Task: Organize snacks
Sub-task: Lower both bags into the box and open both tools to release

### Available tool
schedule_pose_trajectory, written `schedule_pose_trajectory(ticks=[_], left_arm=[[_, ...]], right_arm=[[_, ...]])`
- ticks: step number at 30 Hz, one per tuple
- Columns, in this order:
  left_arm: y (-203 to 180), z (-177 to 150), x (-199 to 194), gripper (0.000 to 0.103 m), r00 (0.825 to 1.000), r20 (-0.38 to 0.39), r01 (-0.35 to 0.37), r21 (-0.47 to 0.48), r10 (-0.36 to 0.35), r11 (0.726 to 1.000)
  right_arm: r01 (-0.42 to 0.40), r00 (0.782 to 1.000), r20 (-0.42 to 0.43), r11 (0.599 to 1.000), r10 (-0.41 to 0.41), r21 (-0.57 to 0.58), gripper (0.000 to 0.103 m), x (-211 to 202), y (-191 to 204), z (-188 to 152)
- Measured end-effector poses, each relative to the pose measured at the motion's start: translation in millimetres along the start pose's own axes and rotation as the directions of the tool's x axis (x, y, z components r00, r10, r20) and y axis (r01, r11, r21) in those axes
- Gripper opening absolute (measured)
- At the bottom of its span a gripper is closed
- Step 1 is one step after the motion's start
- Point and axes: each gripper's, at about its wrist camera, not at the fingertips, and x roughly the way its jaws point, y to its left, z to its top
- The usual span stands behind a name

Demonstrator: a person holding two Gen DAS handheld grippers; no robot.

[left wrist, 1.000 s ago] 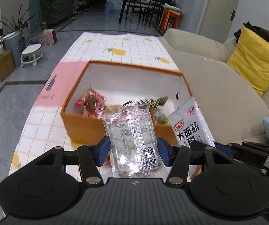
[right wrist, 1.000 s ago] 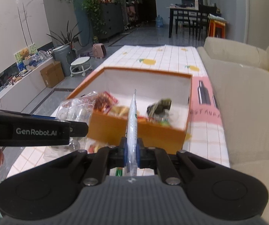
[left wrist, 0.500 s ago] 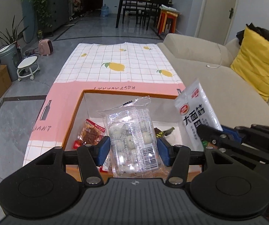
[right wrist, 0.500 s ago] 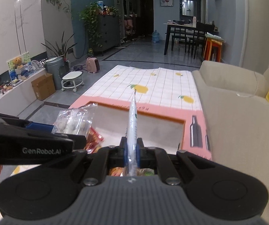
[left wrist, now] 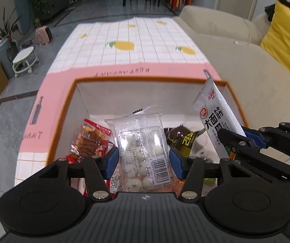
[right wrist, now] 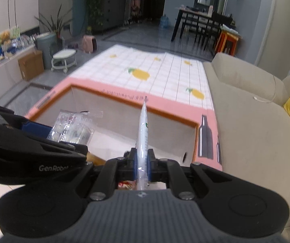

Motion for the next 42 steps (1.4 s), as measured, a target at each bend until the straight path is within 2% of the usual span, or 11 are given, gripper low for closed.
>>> schedule_pose_trajectory(ticks=[15,21,26,30,34,42], left_arm=[[-4.5,-7.2,48.1,0.062,0.992,-0.115,-0.043,0.056,0.049,0.998],[-0.9,-12.0,56.0,0.063,0.988,-0.146,-0.050,0.052,0.057,0.997],[2.2,-12.6,51.7,0.066,0.989,-0.136,-0.053,0.041,0.058,0.998],[6.3,-12.1,44.2,0.072,0.991,-0.120,-0.065,0.015,0.066,0.998],[7.6,-9.7,30.3,0.077,0.994,-0.076,-0.072,0.012,0.072,0.997],[8.6,-0.4,-11.7,0.078,0.996,0.019,-0.081,-0.013,0.082,0.997]], right_arm=[[0.018,0.991,-0.133,0.996,-0.029,-0.085,0.005,48.7,8.9,-20.9],[0.021,0.990,-0.134,0.994,-0.036,-0.111,0.006,51.0,13.2,-20.5],[0.026,0.991,-0.131,0.994,-0.040,-0.107,0.008,48.2,11.2,-19.7],[0.016,0.990,-0.135,0.994,-0.031,-0.110,0.023,44.8,12.1,-19.7],[0.018,0.991,-0.131,0.994,-0.032,-0.106,0.032,38.7,10.6,-18.6],[0.039,0.996,-0.082,0.994,-0.047,-0.099,0.047,13.2,9.9,-9.2]])
